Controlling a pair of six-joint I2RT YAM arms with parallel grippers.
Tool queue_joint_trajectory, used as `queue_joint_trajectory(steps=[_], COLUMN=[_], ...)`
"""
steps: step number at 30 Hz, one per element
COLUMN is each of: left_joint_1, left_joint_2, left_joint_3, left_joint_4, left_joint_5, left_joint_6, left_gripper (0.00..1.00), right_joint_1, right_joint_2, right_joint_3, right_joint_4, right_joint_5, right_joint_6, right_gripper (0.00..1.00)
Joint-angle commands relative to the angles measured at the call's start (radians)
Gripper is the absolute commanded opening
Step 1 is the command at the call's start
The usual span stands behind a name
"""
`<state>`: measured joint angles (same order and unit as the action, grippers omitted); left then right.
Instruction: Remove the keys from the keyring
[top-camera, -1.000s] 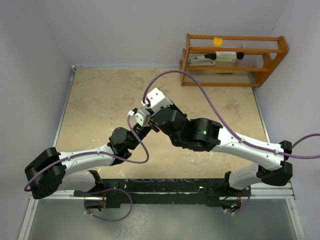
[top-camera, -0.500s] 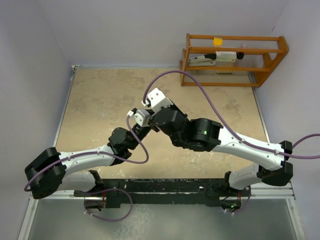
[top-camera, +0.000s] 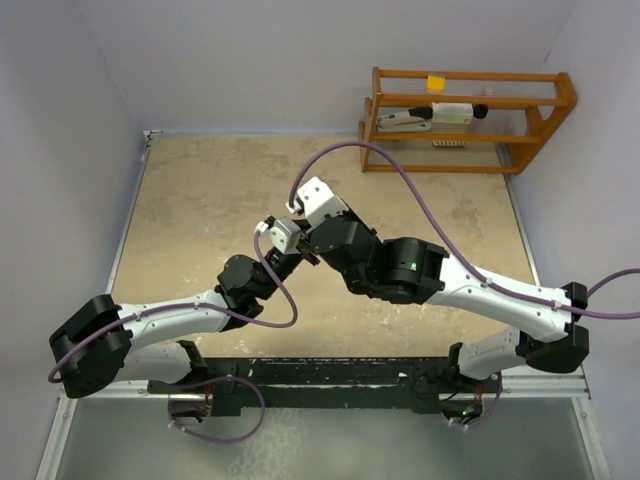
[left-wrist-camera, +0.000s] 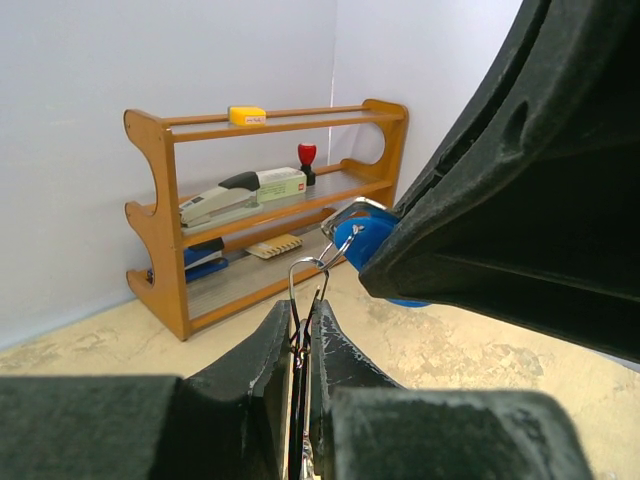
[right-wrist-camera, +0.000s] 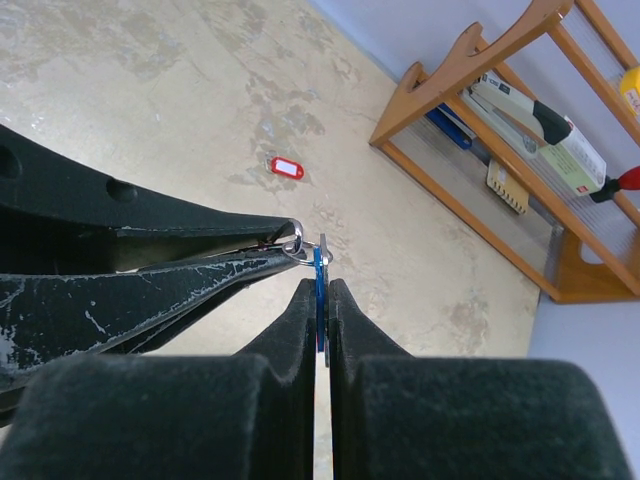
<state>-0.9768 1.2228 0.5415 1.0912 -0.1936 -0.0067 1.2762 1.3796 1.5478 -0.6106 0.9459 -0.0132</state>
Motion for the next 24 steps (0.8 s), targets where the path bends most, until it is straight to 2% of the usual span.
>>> queue_joint_trajectory(steps=[1,24], left_joint_1=[0.001,0.001], left_joint_2=[-0.02,-0.063], left_joint_3=[0.032,0.058], left_joint_4=[0.014,-0.008], left_joint_5=[-0.036,-0.036], left_joint_6=[-0.007,0.009], left_gripper=[0.0,0.0], right_joint_1=[0.005,0.006], right_joint_2=[-0.048,-0.075], right_joint_3=[0.001,-0.099], right_joint_4=[0.029,-0.009], right_joint_5=[0.004,-0.059], right_joint_6=[0.031,0.098], right_gripper=[0.0,0.0])
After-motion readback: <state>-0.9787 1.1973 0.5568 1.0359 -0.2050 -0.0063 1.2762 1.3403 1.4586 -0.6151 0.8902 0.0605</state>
